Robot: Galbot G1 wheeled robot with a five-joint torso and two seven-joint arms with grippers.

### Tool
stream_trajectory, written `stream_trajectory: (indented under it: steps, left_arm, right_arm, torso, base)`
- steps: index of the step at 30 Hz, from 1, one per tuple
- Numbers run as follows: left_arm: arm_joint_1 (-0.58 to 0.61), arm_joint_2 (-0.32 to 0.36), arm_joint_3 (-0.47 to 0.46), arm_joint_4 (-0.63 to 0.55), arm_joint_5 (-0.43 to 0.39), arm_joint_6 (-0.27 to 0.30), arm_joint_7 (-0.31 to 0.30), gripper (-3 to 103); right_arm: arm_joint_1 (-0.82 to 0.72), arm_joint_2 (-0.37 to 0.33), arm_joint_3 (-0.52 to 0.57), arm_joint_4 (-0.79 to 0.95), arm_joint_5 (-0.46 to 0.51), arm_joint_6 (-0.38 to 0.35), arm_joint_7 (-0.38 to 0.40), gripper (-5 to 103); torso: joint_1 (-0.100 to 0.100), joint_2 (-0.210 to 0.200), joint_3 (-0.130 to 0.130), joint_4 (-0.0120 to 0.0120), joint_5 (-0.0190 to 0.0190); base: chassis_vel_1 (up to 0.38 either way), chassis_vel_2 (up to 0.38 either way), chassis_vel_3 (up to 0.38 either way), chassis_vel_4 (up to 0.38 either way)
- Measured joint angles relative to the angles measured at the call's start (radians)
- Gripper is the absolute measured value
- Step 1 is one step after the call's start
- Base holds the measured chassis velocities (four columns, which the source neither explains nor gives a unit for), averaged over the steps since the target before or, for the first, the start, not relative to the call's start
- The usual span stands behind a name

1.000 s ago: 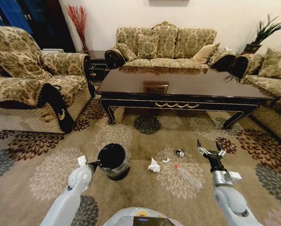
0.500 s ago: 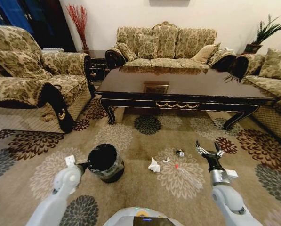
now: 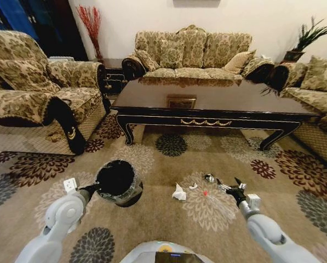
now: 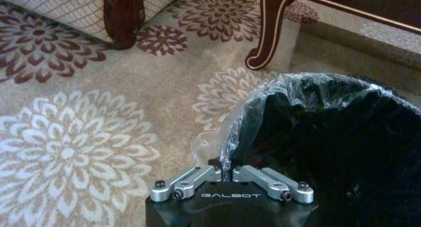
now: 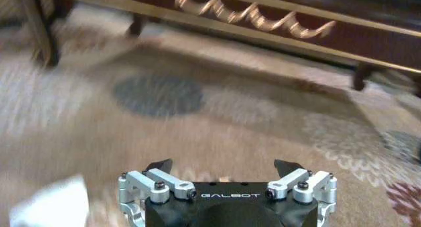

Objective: Move to the front of the table and pick up the trash from the floor, then place it into the trash bin.

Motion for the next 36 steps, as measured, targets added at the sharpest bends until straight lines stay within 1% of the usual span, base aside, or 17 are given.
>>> stream_trajectory:
  steps: [1, 3, 5, 6, 7, 8, 10, 11, 14, 15, 18, 20, 23, 31, 33, 35, 36]
  left_arm:
    - [0.0, 0.0, 0.0, 0.0, 0.0, 0.0, 0.0, 3]
    - [0.001, -0.004, 0.003, -0.003, 0.001, 0.0, 0.0, 3]
    - [0.003, -0.005, 0.005, -0.003, 0.003, 0.0, 0.0, 3]
    - [0.003, -0.005, 0.005, -0.003, 0.003, 0.0, 0.0, 3]
    - [0.004, -0.005, 0.005, -0.003, 0.003, 0.0, 0.0, 3]
    - [0.005, -0.003, 0.005, -0.003, 0.004, -0.001, 0.001, 3]
    - [0.009, 0.003, 0.004, -0.001, 0.005, -0.002, 0.001, 3]
    - [0.009, 0.003, 0.004, -0.001, 0.005, -0.002, 0.001, 3]
    - [0.016, 0.013, -0.004, -0.003, 0.003, -0.002, 0.0, 3]
    - [0.016, 0.013, -0.004, -0.003, 0.003, -0.002, 0.0, 3]
    - [0.028, 0.031, -0.021, -0.017, -0.012, -0.003, -0.008, 3]
    - [0.032, 0.036, -0.026, -0.021, -0.018, -0.003, -0.011, 3]
    - [0.039, 0.042, -0.037, -0.03, -0.032, -0.003, -0.017, 3]
    - [0.042, 0.043, -0.037, -0.034, -0.034, -0.005, -0.02, 3]
    - [0.042, 0.042, -0.035, -0.034, -0.034, -0.006, -0.02, 3]
    - [0.042, 0.041, -0.034, -0.034, -0.034, -0.006, -0.021, 3]
    - [0.042, 0.04, -0.032, -0.035, -0.034, -0.006, -0.021, 3]
  right_arm:
    - [0.0, 0.0, 0.0, 0.0, 0.0, 0.0, 0.0, 100]
    - [0.035, -0.011, -0.023, -0.118, -0.069, 0.056, -0.138, 100]
    - [0.083, -0.006, -0.034, -0.243, -0.109, 0.122, -0.332, 100]
    - [0.083, -0.006, -0.034, -0.243, -0.109, 0.122, -0.332, 100]
    - [0.107, 0.002, -0.034, -0.298, -0.128, 0.148, -0.426, 100]
    - [0.124, 0.008, -0.033, -0.331, -0.147, 0.16, -0.476, 100]
    - [0.185, 0.036, -0.035, -0.444, -0.213, 0.198, -0.615, 100]
    - [0.185, 0.036, -0.035, -0.444, -0.213, 0.198, -0.615, 100]
    - [0.277, 0.09, -0.051, -0.587, -0.285, 0.236, -0.706, 100]
    - [0.277, 0.09, -0.051, -0.587, -0.285, 0.236, -0.706, 100]
    - [0.349, 0.142, -0.053, -0.703, -0.356, 0.267, -0.774, 100]
    - [0.365, 0.153, -0.053, -0.728, -0.369, 0.273, -0.777, 100]
    - [0.392, 0.183, -0.057, -0.784, -0.388, 0.277, -0.754, 100]
    - [0.405, 0.224, -0.052, -0.837, -0.448, 0.277, -0.713, 100]
    - [0.403, 0.232, -0.049, -0.847, -0.464, 0.279, -0.695, 103]
    - [0.402, 0.239, -0.041, -0.858, -0.487, 0.28, -0.68, 97]
    - [0.402, 0.243, -0.034, -0.865, -0.503, 0.281, -0.674, 97]
  torso:
    - [0.0, 0.0, 0.0, 0.0, 0.0]
    - [0.0, 0.0, 0.0, -0.0001, 0.0005]
    - [0.0, 0.0, 0.0, -0.0003, 0.0008]
    - [0.0, 0.0, 0.0, -0.0003, 0.0008]
    - [0.0, 0.0, 0.0, -0.0003, 0.0003]
    - [0.0, 0.0, 0.0, -0.0003, 0.0002]
    - [0.0, 0.0, 0.0, -0.0001, 0.0003]
    - [0.0, 0.0, 0.0, -0.0001, 0.0003]
    - [0.0, 0.0, 0.0, -0.0001, 0.0005]
    - [0.0, 0.0, 0.0, -0.0001, 0.0005]
    - [0.0, 0.0, 0.0, 0.0002, 0.0002]
    - [0.0, 0.0, 0.0, 0.0003, 0.0003]
    - [0.0, 0.0, 0.0, -0.0001, 0.0003]
    - [0.0, 0.0, 0.0, 0.0, 0.0]
    - [0.0, 0.0, 0.0, 0.0, 0.0001]
    - [0.0, 0.0, 0.0, -0.0002, 0.0003]
    - [0.0, 0.0, 0.0, -0.0002, 0.0003]
  base:
    - [0.0, 0.0, 0.0, 0.0]
    - [0.0, 0.0, 0.0, 0.0]
    - [0.0, 0.0, 0.0, 0.0]
    - [0.0, 0.0, 0.0, 0.0]
    - [0.0, 0.0, 0.0, 0.0]
    - [0.0, 0.0, 0.0, 0.0]
    - [0.0, 0.0, 0.0, 0.0]
    - [0.0, 0.0, 0.0, 0.0]
    - [0.0, 0.0, 0.0, 0.0]
    - [0.0, 0.0, 0.0, 0.0]
    - [0.0, 0.0, 0.0, 0.0]
    - [0.0, 0.0, 0.0, 0.0]
    - [0.0, 0.0, 0.0, 0.0]
    - [0.0, 0.0, 0.0, 0.0]
    - [0.0, 0.0, 0.0, 0.0]
    - [0.0, 0.0, 0.0, 0.0]
    - [0.0, 0.0, 0.0, 0.0]
